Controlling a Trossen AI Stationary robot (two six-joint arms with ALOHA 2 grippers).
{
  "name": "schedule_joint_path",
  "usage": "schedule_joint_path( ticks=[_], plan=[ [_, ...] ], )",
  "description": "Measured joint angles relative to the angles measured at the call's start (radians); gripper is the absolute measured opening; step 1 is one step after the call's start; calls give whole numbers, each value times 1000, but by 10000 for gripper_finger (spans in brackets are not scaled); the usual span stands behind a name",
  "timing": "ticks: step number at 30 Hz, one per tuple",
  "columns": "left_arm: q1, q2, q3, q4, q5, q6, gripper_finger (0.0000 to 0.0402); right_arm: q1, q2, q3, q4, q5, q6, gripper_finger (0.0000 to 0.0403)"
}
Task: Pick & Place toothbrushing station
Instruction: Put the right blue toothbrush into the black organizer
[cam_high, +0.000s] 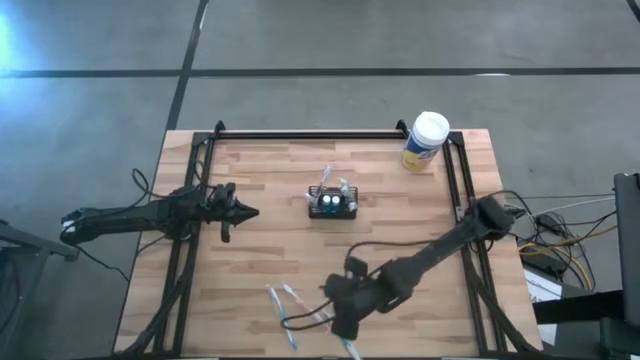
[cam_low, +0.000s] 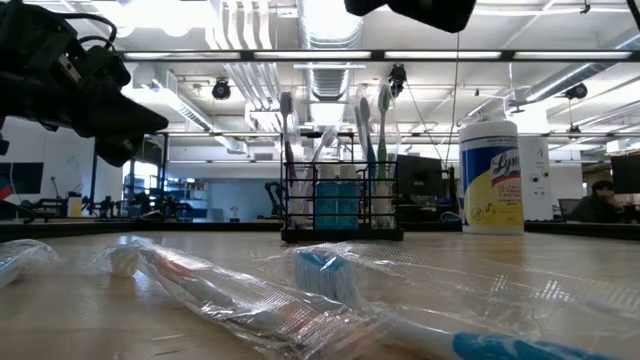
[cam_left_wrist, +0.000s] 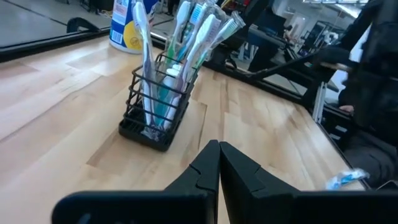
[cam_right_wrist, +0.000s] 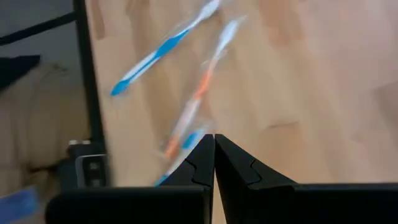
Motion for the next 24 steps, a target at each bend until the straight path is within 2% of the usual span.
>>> schedule_joint_path(
  ticks=[5,9,13,17,24],
  plan=[
    [0,0,0,0,2,21,14,0,118,133,-31,-152,51,41],
    [0,0,0,-4,11,22,14,9,186,207,-144,-245,131,84],
    [0,0,0,-13,15,31,14,23,227,236,-216,-259,193,128],
    [-1,1,0,-14,17,31,14,21,251,235,-192,-258,205,161],
    [-1,0,0,-14,16,31,14,22,288,179,-191,-288,248,186]
  ],
)
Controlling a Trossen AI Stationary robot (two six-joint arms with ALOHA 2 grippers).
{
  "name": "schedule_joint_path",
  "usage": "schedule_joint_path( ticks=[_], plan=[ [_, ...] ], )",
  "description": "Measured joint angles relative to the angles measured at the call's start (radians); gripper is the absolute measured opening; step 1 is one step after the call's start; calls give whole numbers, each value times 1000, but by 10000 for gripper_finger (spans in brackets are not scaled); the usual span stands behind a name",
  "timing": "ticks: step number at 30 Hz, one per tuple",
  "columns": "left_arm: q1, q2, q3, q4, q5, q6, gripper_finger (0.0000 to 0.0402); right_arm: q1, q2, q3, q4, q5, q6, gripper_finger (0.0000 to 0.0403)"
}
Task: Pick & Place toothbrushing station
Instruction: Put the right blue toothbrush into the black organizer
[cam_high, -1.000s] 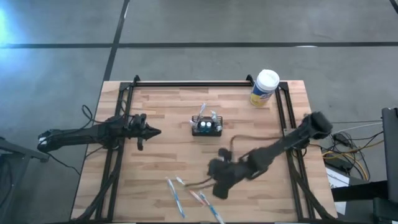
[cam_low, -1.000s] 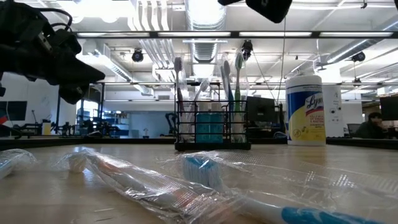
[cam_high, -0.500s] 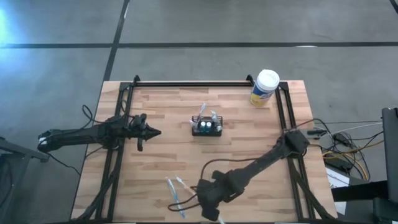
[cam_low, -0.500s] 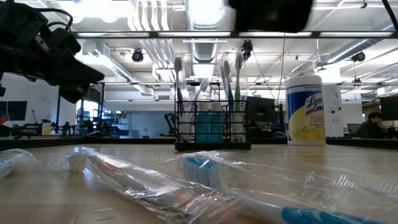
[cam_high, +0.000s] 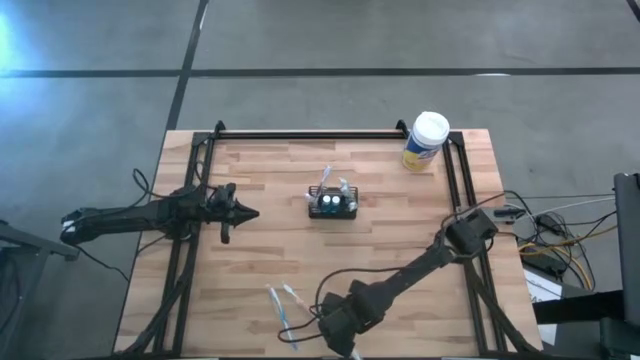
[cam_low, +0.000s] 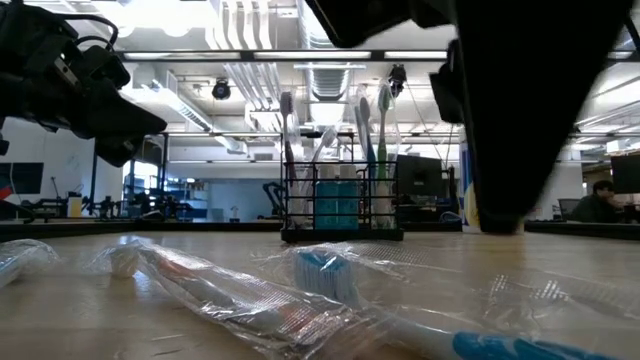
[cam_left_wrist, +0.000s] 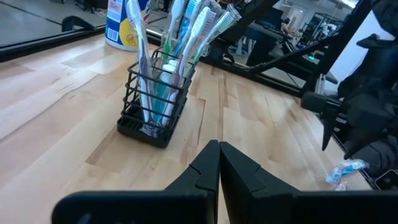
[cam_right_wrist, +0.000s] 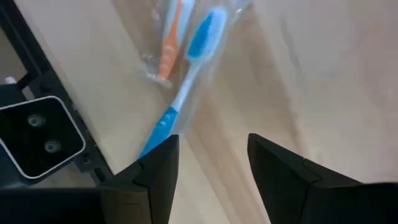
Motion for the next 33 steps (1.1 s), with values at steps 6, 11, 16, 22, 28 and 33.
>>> schedule_joint_path(
  ticks=[6,11,16,22,28,33],
  plan=[
    [1,0,0,0,-1,0,14,3,0,-43,97,-16,0,187],
    [1,2,0,0,-1,0,14,4,0,-50,153,-34,10,187],
    [1,5,0,-5,-1,0,14,4,38,-56,153,-58,12,187],
    [1,6,0,-5,-1,0,14,2,54,-53,132,-50,-30,178],
    [1,5,0,-5,-2,0,14,-3,54,-54,52,-3,-83,100],
    [1,5,0,-5,-2,0,14,-9,51,-55,38,18,-137,22]
  ],
)
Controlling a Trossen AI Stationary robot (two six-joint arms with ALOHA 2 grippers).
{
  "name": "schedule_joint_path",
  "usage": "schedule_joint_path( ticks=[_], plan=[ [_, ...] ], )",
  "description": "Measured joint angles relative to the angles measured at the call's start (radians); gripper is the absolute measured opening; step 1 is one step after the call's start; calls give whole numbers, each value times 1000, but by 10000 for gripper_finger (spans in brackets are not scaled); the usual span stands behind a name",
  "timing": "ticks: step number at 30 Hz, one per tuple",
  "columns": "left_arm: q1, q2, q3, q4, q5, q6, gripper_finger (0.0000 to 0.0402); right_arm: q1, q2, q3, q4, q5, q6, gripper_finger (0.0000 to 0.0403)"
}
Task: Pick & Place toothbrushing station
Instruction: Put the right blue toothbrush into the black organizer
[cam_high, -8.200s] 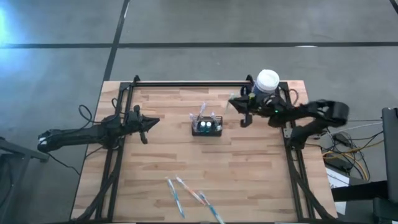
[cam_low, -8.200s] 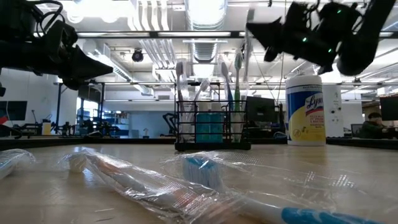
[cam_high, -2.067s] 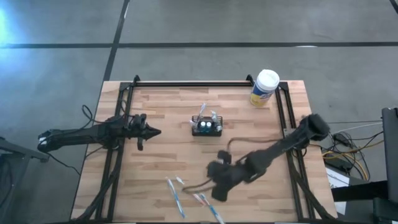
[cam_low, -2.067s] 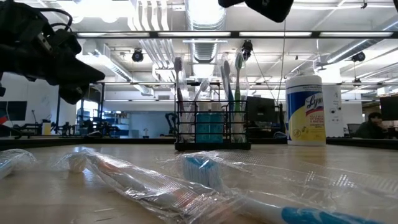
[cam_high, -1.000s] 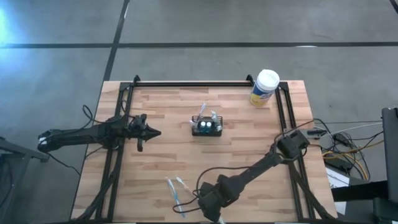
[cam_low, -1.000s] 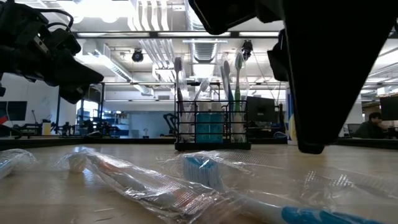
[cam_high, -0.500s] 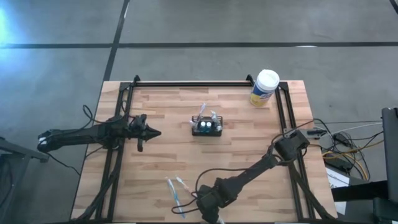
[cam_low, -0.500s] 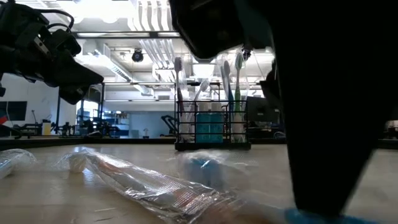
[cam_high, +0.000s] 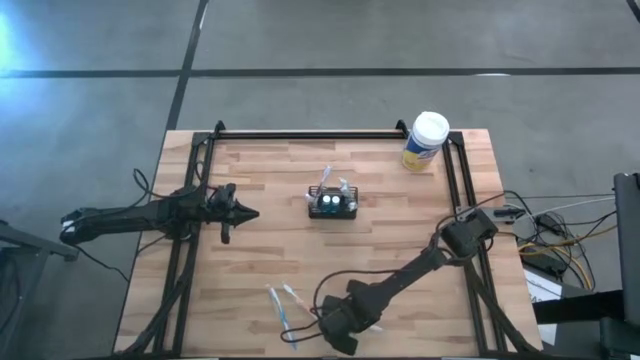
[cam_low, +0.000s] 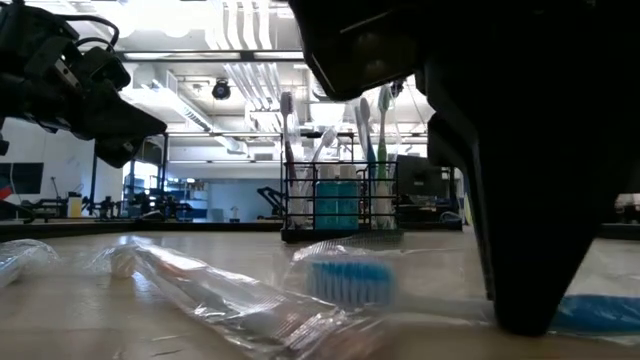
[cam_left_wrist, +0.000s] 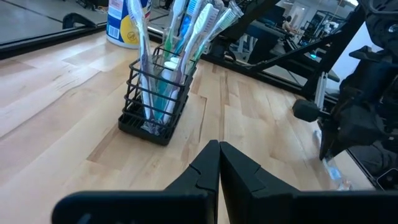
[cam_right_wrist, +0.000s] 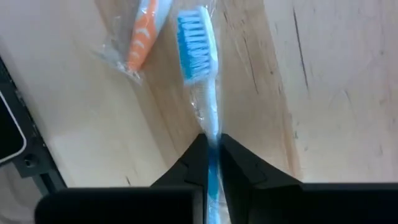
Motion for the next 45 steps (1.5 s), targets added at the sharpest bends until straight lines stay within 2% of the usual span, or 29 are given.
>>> schedule_joint_path(
  ticks=[4,8,12,16,19,24,26,28,31,33,36,39,45],
  plan=[
    [0,0,0,0,0,0,14,0,-17,-4,-9,58,-32,20],
    [0,0,0,15,0,1,14,-7,-64,-9,-26,185,-65,19],
    [0,0,0,112,2,2,14,-5,-180,-5,-46,297,-124,18],
    [0,0,2,227,11,22,14,-5,-302,-10,-58,423,-258,18],
    [-1,3,20,264,22,60,14,-8,-429,-55,56,565,-439,17],
    [-1,27,52,280,20,101,14,-71,-649,-268,347,588,-738,17],
    [-1,40,68,281,21,130,14,-109,-736,-391,525,558,-865,17],
    [-1,52,84,281,21,169,14,-156,-818,-511,708,454,-959,17],
    [-1,71,106,284,20,225,14,-233,-903,-681,934,265,-1012,17],
    [-1,91,121,293,14,241,14,-288,-930,-783,1053,178,-1021,17],
    [-1,147,152,317,11,263,15,-368,-940,-903,1210,84,-1016,17],
    [-3,233,189,325,27,285,29,-423,-922,-971,1357,34,-1003,17],
    [-26,445,273,380,53,316,114,-470,-828,-1009,1546,-72,-1001,17]
  ],
)
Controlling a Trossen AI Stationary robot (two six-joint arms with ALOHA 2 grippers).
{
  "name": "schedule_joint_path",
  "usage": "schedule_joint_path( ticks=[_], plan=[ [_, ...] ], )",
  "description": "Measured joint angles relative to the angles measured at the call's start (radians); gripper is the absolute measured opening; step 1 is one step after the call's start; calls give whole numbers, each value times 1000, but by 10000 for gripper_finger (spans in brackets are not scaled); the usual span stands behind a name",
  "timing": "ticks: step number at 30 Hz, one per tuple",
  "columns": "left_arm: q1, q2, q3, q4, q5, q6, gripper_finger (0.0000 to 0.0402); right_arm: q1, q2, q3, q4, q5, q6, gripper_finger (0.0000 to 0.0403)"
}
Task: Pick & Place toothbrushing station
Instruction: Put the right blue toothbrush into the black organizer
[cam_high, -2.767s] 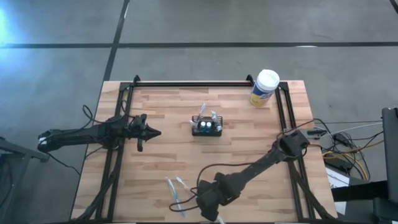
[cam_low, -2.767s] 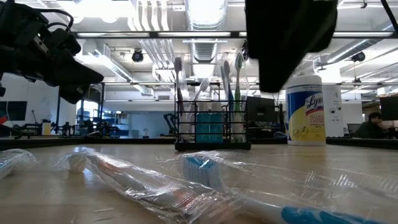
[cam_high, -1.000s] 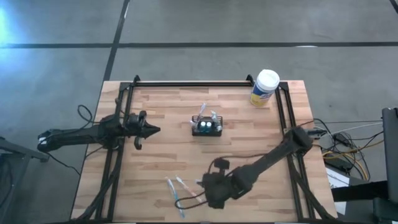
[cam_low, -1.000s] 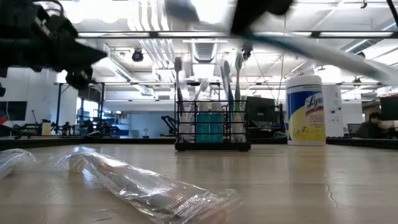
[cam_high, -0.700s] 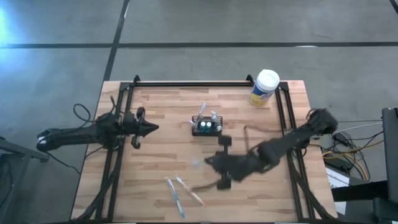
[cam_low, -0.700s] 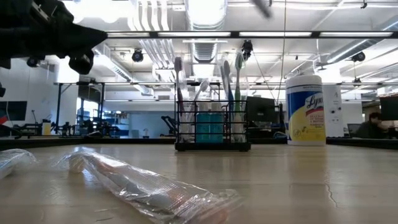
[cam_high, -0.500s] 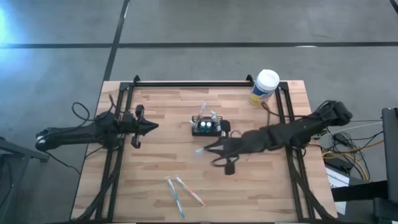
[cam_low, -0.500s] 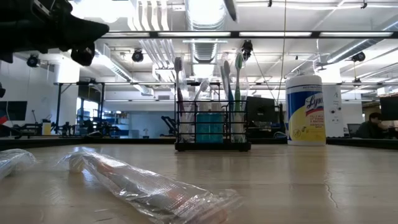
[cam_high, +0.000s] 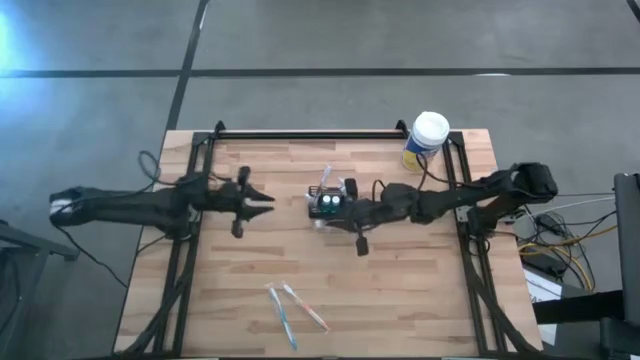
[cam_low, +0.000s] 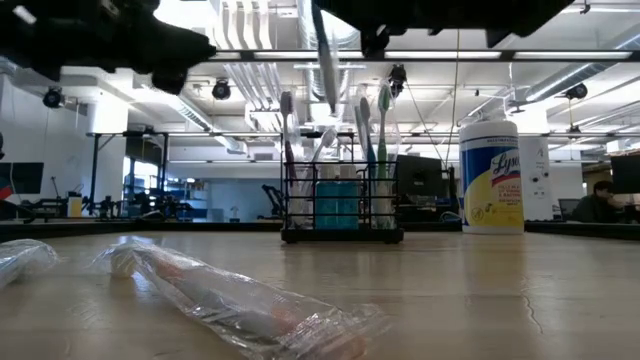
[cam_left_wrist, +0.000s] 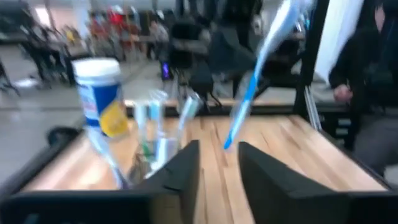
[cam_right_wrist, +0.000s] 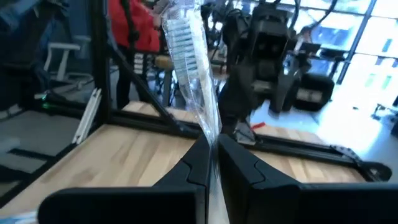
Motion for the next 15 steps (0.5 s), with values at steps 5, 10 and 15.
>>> schedule_joint_path(
  ticks=[5,10,15],
  plan=[
    [-19,140,91,36,7,16,191,-8,62,44,10,-9,-53,17],
    [-19,229,172,32,15,71,234,-33,90,87,-6,-72,-87,17],
    [-20,291,237,46,67,147,245,-72,93,92,-5,-80,-106,17]
  ],
)
